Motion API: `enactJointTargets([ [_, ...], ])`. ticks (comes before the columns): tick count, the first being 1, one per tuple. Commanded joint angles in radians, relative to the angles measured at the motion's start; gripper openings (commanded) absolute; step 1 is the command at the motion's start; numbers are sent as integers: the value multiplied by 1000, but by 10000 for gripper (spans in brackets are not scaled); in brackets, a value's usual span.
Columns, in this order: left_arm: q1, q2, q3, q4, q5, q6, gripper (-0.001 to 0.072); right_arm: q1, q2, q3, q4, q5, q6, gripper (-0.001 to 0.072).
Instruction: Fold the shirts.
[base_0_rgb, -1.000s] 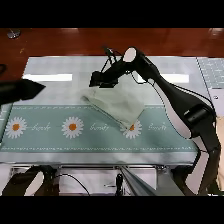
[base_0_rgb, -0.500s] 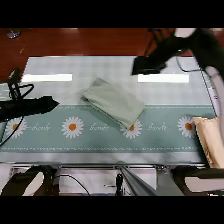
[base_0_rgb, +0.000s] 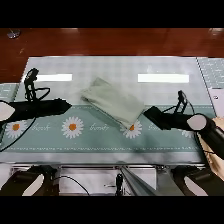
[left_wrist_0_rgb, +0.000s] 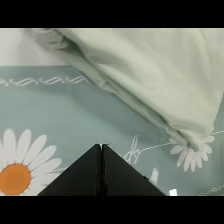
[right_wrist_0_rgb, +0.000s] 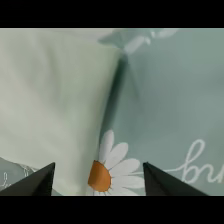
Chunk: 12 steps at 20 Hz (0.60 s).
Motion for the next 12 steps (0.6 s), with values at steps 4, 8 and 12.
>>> enactJointTargets([
  [4, -88, -23, 0, 1, 65, -36, 29, 27, -274, 34, 341, 9, -322, 620],
  [8, -91, -24, 0, 1, 65, -35, 29, 27, -448, 178, 373, 55, -385, 620],
  [12, -91, -24, 0, 2, 66, -35, 29, 47, -557, 344, 389, 188, -560, 19],
])
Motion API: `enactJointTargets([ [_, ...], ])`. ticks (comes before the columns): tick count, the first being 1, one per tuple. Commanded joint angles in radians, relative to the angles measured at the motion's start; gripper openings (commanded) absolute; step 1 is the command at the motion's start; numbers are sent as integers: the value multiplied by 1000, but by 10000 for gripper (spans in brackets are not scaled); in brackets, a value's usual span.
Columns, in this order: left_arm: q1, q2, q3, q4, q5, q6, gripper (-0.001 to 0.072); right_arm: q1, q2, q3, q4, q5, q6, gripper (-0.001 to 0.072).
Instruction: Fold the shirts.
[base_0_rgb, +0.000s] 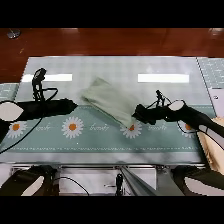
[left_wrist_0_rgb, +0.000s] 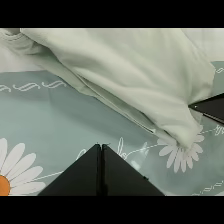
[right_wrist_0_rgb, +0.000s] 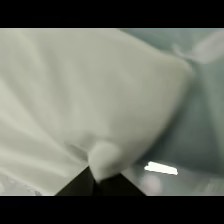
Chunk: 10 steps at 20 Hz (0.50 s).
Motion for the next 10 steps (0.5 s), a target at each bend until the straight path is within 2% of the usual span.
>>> enactJointTargets([
  [1, -2, -1, 0, 0, 5, -1, 30, 13, -80, 159, 26, 149, -181, 19],
  [2, -2, -1, 0, 0, 5, -1, 29, 8, -73, 227, -27, 196, -179, 19],
  [4, -2, -1, 0, 0, 5, -1, 29, 3, -43, 389, -147, 288, -99, 18],
  [6, -2, -1, 0, 0, 5, 0, 29, -17, -7, 576, -208, 380, -87, 18],
  [8, -2, -1, 0, 0, 5, 0, 30, -56, 6, 762, -312, 489, -10, 18],
  [10, -2, -1, 0, 0, 5, -1, 30, -116, 8, 926, -326, 593, 51, 18],
])
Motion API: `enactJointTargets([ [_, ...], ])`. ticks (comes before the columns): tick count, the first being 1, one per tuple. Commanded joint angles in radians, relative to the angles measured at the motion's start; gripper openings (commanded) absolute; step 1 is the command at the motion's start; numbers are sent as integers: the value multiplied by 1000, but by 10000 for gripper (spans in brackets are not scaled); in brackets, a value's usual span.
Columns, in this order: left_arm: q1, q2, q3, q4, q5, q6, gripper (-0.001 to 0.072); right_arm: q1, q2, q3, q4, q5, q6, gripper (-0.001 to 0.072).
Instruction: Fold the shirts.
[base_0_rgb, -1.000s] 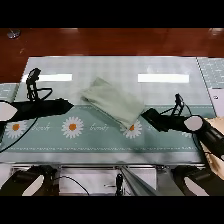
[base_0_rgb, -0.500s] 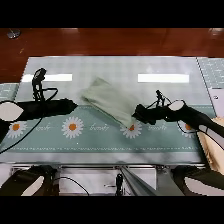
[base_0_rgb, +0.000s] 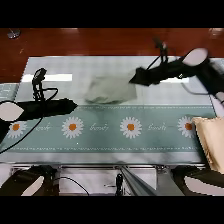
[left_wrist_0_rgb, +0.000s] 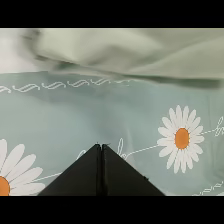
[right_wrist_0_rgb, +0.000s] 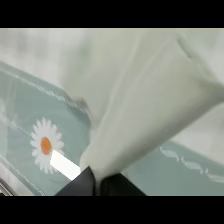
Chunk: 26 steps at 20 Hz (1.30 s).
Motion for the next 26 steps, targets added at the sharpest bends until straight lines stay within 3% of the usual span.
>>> enactJointTargets([
  [1, -1, 0, 0, 0, -1, -1, 30, -88, 11, 304, -102, 219, 95, 19],
  [4, 0, 0, 0, 0, -1, -1, 30, -196, 20, 448, -187, 354, 156, 19],
  [8, 0, 0, 0, 0, -1, -1, 30, -385, 81, 486, -257, 504, 215, 18],
  [11, 0, 0, 0, 0, 0, 0, 30, -568, 129, 485, -442, 708, 231, 19],
  [16, 0, 0, 0, 0, 28, 0, 30, -829, 281, 475, -748, 704, 191, 19],
  [19, 0, 0, 0, 0, 68, -1, 30, -1000, 378, 422, -804, 704, 208, 19],
  [26, 0, 0, 0, -7, 117, 0, 30, -1313, 654, 18, -1001, 701, 273, 19],
])
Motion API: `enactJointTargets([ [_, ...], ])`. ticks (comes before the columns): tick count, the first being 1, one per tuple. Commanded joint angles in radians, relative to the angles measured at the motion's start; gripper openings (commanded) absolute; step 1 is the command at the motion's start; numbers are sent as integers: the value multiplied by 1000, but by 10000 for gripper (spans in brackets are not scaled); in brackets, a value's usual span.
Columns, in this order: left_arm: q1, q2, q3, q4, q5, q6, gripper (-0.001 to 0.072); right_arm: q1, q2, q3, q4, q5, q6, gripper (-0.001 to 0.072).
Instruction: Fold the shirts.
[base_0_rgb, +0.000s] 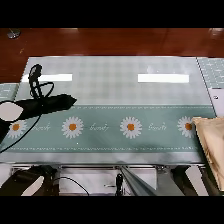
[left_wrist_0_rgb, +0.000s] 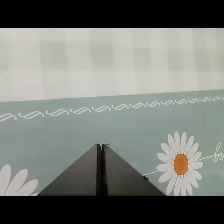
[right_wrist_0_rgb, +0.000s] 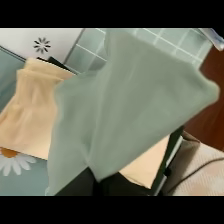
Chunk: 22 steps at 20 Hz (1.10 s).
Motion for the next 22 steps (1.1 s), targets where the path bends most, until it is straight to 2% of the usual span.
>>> enactJointTargets([
  [1, -1, -3, 0, -3, 26, 1, 30, -109, 124, -189, -139, 5, 59, 28],
  [2, 0, -4, 0, -3, 30, 1, 29, -109, 150, -232, -195, 5, 92, 177],
  [3, 0, -4, 0, -3, 40, 1, 30, -109, 165, -262, -235, 5, 110, 416],
  [4, -1, -4, 0, -3, 53, 1, 30, -109, 171, -278, -257, 5, 126, 615],
  [7, -1, -4, 0, -3, 112, 1, 30, -109, 155, -276, -234, -36, 129, 630],
  [9, 0, -4, 4, -3, 183, 2, 30, -108, 127, -246, -148, -113, 121, 630],
  [11, 29, -22, 65, -3, 199, 18, 30, -107, 71, -155, 67, -256, 106, 613],
  [12, 58, -47, 139, -3, 165, 33, 29, -93, 34, -98, 220, -334, 99, 539],
  [13, 87, -79, 232, -3, 114, 43, 29, -57, -11, -39, 399, -401, 81, 271],
  [14, 113, -127, 356, -3, 45, 42, 29, 9, -67, 16, 618, -479, 14, 18],
  [15, 124, -179, 488, -3, -28, 43, 29, 106, -120, 51, 780, -555, -8, 18],
  [16, 124, -241, 638, -3, -109, 43, 29, 248, -176, 82, 857, -617, -11, 18],
  [17, 113, -301, 772, -2, -180, 44, 29, 422, -228, 104, 838, -660, -53, 18],
  [18, 95, -361, 900, 32, -243, 85, 28, 587, -272, 106, 760, -681, -89, 18],
  [19, 70, -409, 989, 138, -290, 86, 28, 752, -318, 106, 627, -675, -107, 19],
  [21, 29, -467, 1035, 394, -435, -61, 28, 1067, -425, 78, 251, -608, -102, 19],
  [22, 16, -478, 989, 456, -510, -106, 29, 1172, -471, 39, 103, -581, -76, 17],
])
